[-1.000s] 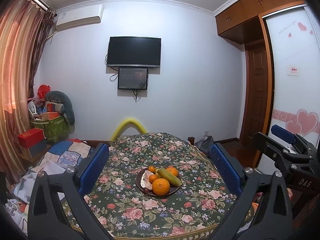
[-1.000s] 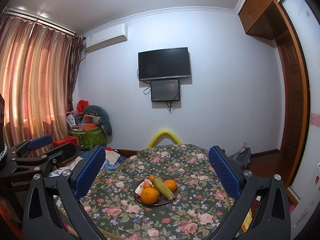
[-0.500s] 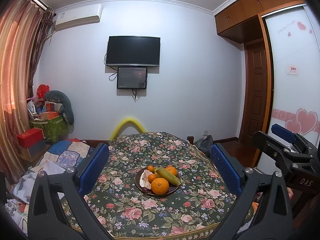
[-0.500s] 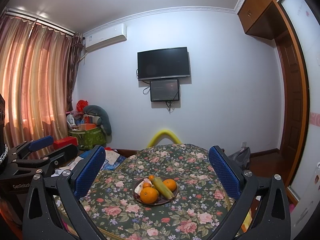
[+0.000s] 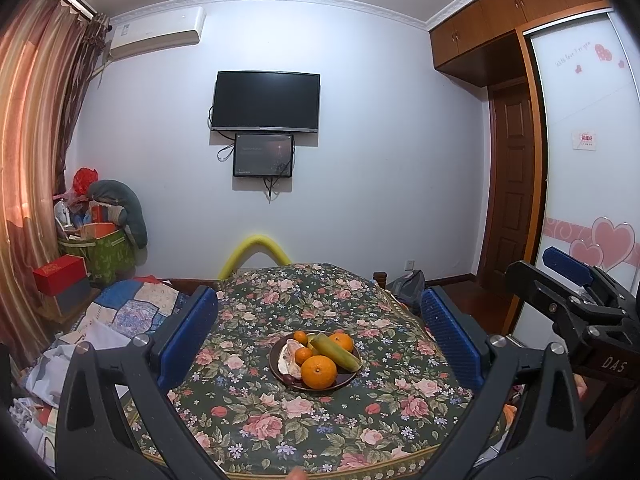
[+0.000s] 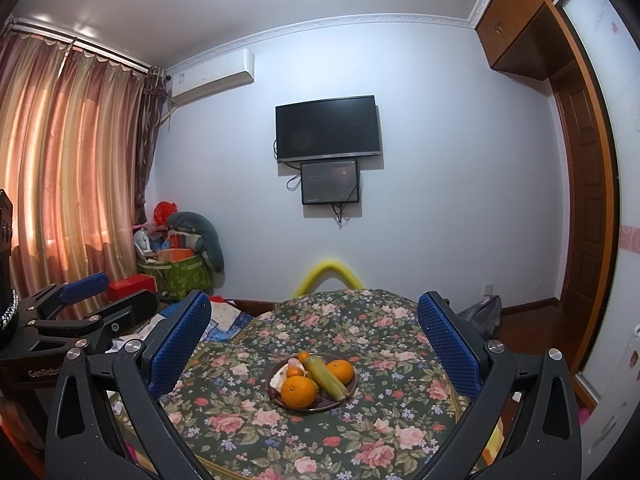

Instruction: Organize fruits

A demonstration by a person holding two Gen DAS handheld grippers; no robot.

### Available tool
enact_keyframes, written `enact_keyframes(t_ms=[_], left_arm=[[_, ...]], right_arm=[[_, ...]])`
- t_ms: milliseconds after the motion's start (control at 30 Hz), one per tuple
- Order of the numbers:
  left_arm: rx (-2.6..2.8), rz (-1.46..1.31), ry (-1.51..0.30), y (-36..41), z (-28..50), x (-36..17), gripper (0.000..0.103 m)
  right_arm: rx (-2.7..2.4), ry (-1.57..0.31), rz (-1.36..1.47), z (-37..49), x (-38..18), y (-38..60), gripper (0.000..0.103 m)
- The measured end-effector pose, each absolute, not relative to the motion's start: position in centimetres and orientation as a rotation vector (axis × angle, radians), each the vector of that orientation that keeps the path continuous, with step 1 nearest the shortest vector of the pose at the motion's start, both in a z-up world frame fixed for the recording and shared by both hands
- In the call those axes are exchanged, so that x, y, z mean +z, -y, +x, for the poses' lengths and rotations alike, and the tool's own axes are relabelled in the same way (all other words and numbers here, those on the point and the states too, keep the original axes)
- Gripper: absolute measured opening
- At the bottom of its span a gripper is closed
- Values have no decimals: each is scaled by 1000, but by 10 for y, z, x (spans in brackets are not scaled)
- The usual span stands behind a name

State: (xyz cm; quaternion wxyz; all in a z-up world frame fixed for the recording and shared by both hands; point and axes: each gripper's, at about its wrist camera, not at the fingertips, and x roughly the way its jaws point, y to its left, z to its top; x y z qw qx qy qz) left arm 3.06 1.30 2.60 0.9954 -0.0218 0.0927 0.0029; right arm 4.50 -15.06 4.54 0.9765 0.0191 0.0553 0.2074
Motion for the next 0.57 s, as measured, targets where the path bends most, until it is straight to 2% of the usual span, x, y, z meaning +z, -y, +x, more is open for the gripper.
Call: enact_keyframes(t_ms=[567], left_arm=[[-10,-52,-193,-14,32,25,103]], right_arm=[[414,-116,35,45,49,150,103]])
